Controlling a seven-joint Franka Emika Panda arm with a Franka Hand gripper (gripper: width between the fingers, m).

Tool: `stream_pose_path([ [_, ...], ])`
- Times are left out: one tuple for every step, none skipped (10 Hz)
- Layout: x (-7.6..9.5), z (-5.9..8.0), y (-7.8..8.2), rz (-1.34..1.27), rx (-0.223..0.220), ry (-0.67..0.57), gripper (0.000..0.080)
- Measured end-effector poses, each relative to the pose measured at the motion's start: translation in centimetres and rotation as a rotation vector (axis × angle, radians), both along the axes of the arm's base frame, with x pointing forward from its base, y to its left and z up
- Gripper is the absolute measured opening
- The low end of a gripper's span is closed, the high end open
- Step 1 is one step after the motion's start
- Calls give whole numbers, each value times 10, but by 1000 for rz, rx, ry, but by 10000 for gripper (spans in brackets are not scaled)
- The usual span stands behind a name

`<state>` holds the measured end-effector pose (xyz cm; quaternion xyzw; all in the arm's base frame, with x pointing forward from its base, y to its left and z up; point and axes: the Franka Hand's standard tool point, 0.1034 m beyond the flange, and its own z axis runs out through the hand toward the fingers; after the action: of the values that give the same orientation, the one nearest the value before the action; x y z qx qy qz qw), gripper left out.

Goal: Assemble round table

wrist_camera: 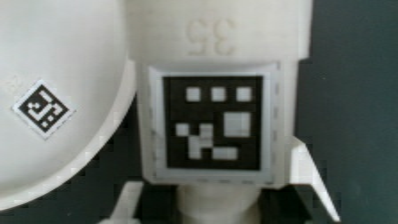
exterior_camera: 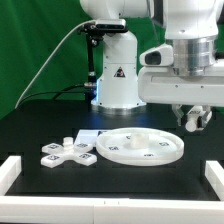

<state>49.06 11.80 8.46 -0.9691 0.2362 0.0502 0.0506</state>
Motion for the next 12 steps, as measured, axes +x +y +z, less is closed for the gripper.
stream_pose_path([
  [-9,-9,11,6,-14,-12,209],
  [-24,-21,23,16,-20,-13,209],
  [-38,-32,34,13,-29,0,209],
  [-47,-45,44,10,-35,-6,209],
  [-52,-58,49,20,-39,-8,209],
  [-53,-65,44,37,-39,-9,209],
  [-55,-69,43,37,-41,-1,210],
  [-57,-72,46,42,-43,4,210],
  [-58,-74,48,48,-44,8,210],
  [-59,-75,49,51,-44,8,210],
  [-59,-75,48,51,-44,8,210],
  [-59,-75,48,51,-44,8,210],
])
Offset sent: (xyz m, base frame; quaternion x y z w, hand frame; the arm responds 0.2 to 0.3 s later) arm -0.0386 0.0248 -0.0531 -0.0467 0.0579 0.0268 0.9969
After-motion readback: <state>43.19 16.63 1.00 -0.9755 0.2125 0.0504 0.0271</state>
